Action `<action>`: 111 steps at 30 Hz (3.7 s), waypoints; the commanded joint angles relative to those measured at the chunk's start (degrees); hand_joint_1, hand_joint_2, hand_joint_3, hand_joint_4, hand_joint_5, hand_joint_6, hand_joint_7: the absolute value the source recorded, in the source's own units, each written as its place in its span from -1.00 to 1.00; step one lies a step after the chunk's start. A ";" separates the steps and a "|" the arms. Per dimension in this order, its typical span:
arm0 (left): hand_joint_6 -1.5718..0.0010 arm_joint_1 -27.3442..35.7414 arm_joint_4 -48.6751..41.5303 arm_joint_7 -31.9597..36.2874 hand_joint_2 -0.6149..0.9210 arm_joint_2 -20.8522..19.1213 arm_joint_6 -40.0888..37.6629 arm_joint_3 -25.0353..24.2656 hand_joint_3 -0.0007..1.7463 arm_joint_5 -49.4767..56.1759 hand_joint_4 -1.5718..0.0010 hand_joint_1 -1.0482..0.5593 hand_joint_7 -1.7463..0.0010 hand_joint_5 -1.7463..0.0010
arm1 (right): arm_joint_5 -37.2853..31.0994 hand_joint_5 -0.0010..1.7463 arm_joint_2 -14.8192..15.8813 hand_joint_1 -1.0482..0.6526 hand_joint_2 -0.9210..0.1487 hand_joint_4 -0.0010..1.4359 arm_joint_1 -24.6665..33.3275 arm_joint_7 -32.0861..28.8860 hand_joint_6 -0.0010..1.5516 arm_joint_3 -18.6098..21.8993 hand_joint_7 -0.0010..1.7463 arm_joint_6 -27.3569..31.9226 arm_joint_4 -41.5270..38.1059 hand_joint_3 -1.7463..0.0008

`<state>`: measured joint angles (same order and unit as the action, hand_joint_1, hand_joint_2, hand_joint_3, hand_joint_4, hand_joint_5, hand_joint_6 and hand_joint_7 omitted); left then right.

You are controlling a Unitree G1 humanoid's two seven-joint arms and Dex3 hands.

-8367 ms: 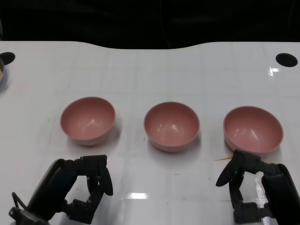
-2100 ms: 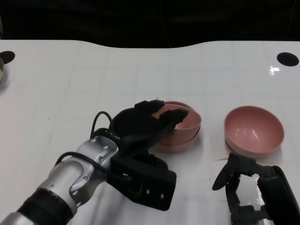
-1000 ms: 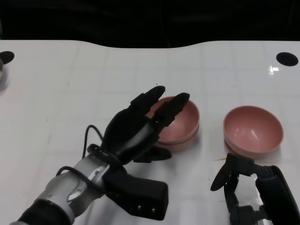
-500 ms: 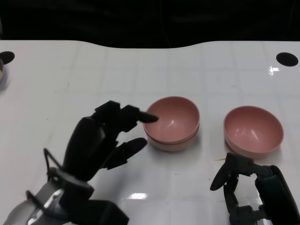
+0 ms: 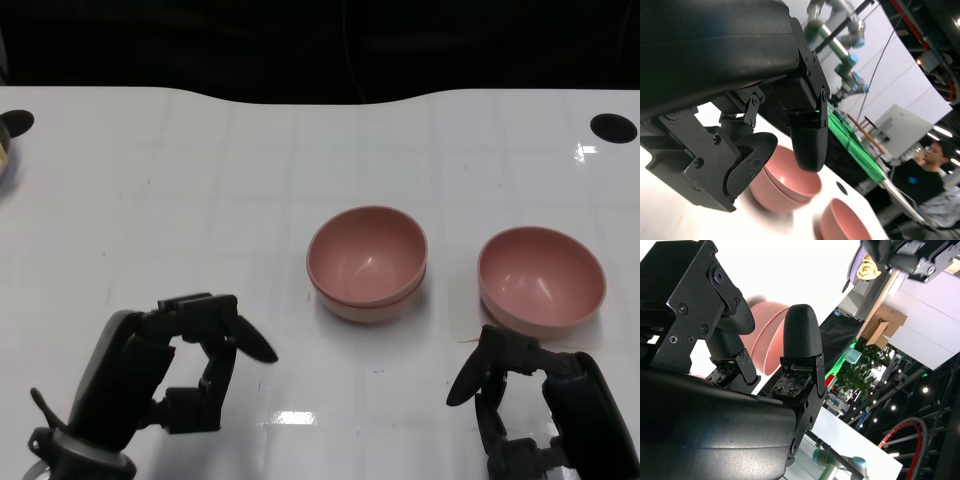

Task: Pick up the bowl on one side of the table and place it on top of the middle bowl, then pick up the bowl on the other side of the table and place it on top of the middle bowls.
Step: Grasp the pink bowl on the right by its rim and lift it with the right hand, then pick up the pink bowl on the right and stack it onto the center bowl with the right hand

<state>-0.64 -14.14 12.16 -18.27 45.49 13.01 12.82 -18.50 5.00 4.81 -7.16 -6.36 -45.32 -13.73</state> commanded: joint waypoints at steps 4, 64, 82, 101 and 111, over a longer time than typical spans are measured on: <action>-0.16 1.42 -0.34 -8.74 0.07 0.25 -0.80 -2.32 0.88 -6.51 -0.23 0.31 -0.67 -0.85 | 1.06 0.98 0.81 0.44 0.52 0.23 0.14 0.01 0.09 0.52 0.57 -0.52 0.23 -0.94; -0.15 -0.67 -9.85 -18.97 0.04 5.74 4.91 -7.33 0.91 -5.74 -0.20 0.29 -0.74 -0.99 | -35.35 -0.70 11.09 -0.10 -0.89 -0.19 -23.81 -7.03 -0.16 -13.40 -0.95 50.57 -16.36 1.00; -0.16 -0.45 -9.13 -18.65 0.01 5.84 4.00 -7.47 0.94 -4.04 -0.21 0.31 -0.72 -0.97 | -35.58 1.00 14.98 0.07 -0.79 0.40 -30.69 -31.52 -0.01 -17.58 0.91 34.76 -17.13 0.92; -0.15 -0.77 -9.66 -19.34 0.05 6.13 3.95 -7.24 0.92 -4.87 -0.21 0.33 -0.73 -0.97 | -34.15 1.00 9.23 0.08 0.24 0.43 -35.75 -26.73 0.03 -20.18 0.95 27.12 -8.26 -0.26; -0.14 -0.52 -9.09 -19.10 0.05 6.48 3.88 -7.01 0.90 -4.42 -0.19 0.34 -0.73 -0.98 | -35.35 1.00 7.02 0.11 0.20 0.37 -38.00 -27.68 0.00 -22.74 1.00 24.42 -15.23 -0.25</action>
<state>-1.36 -23.80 -6.77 -11.51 49.58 6.23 8.66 -53.90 11.87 -31.62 -34.39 -28.88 -20.56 -28.07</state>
